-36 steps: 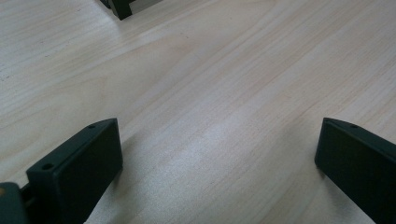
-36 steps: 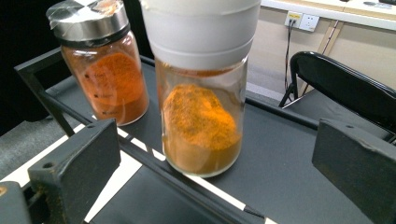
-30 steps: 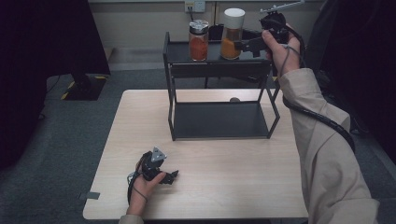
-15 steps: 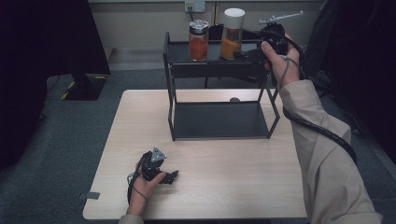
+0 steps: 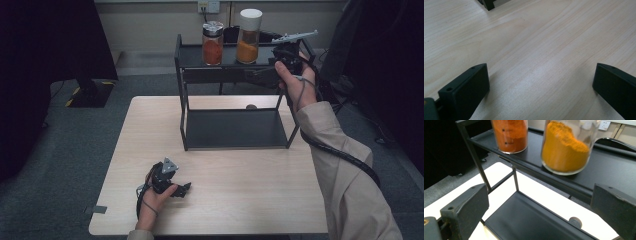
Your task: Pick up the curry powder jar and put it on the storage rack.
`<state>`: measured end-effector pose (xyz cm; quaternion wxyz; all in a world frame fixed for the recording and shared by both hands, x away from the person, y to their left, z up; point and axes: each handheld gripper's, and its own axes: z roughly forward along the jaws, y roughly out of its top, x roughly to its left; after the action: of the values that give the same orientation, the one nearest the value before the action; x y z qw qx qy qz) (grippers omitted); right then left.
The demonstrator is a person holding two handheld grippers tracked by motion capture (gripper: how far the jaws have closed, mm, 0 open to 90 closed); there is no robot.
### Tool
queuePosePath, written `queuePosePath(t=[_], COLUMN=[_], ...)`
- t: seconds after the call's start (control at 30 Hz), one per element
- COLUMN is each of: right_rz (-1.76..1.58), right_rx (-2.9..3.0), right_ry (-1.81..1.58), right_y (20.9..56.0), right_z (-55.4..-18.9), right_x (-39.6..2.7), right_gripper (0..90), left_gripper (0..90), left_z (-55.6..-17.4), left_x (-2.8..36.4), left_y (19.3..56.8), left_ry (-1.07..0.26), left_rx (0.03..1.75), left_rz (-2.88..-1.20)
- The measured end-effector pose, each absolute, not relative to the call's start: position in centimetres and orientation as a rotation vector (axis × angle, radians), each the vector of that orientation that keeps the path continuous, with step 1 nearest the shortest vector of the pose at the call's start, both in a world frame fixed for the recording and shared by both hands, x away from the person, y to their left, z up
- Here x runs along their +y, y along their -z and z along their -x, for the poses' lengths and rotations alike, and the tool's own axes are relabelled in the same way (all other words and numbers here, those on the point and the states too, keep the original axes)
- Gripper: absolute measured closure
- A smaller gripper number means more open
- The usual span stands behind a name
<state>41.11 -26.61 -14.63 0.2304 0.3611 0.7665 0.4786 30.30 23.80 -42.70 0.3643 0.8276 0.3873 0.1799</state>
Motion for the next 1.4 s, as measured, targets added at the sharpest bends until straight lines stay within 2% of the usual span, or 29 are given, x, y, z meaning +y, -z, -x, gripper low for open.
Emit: queuePosePath(t=[1.4], right_rz=[-0.938], right_rx=[2.208], right_ry=[-1.355], right_y=[20.4], right_z=[-39.1], right_x=[-27.3], right_gripper=[0.9], left_gripper=[0.0], left_z=[-30.3], left_x=[23.8], left_y=[42.7], left_ry=[-0.463], left_rx=[0.996], left_rz=[-2.128])
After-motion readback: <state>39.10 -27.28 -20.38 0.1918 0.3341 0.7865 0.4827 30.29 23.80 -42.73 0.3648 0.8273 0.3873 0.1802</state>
